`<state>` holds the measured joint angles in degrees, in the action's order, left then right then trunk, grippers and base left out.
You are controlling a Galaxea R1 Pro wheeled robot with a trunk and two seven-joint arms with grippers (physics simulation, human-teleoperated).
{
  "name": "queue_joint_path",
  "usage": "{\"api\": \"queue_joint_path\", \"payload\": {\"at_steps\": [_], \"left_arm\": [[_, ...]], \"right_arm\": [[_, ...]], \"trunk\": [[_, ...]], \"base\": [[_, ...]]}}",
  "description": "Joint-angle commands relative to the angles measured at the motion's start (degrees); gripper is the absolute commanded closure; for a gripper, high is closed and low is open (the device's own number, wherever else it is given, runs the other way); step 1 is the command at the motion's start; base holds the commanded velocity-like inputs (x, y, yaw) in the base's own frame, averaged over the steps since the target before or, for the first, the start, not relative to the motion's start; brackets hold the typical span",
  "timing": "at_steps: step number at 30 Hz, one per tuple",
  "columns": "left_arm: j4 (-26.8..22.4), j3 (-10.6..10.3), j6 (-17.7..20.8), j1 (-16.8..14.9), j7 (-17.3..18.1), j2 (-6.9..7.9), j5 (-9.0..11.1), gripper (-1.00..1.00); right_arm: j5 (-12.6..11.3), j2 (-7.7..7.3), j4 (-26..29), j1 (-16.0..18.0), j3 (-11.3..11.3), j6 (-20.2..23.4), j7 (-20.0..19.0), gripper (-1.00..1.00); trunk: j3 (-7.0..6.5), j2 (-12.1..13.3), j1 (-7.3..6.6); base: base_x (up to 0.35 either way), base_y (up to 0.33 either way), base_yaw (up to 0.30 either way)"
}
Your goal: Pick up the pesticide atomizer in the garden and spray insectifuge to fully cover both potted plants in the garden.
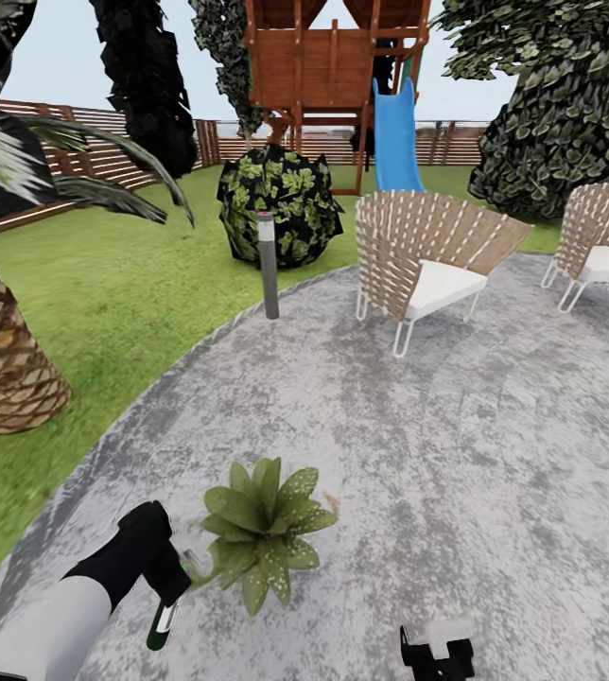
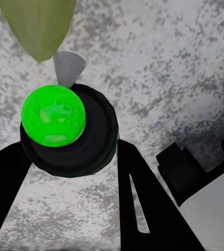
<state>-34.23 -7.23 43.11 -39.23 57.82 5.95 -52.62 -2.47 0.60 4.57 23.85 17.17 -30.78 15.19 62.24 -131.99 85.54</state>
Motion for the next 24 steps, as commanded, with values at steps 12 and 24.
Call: {"api": "queue_joint_path", "payload": {"at_steps": [12,24], "left_arm": [[-0.05,-0.15,0.19,0.04,0.35,0.13,-0.2,1.0],[-0.01,0.08,0.26,0.13,0.13,0.14,-0.2,1.0]], "right_arm": [[-0.25,0.01,-0.08,0.06,0.49,-0.15,0.36,-1.0],[-0.25,0.01,-0.09,0.06,0.49,-0.15,0.36,-1.0]], "trunk": [[0.05,-0.02,-0.02],[0.05,-0.02,-0.02]], "base": [[-0.051,0.108,-0.097],[-0.038,0.119,-0.104]]}}
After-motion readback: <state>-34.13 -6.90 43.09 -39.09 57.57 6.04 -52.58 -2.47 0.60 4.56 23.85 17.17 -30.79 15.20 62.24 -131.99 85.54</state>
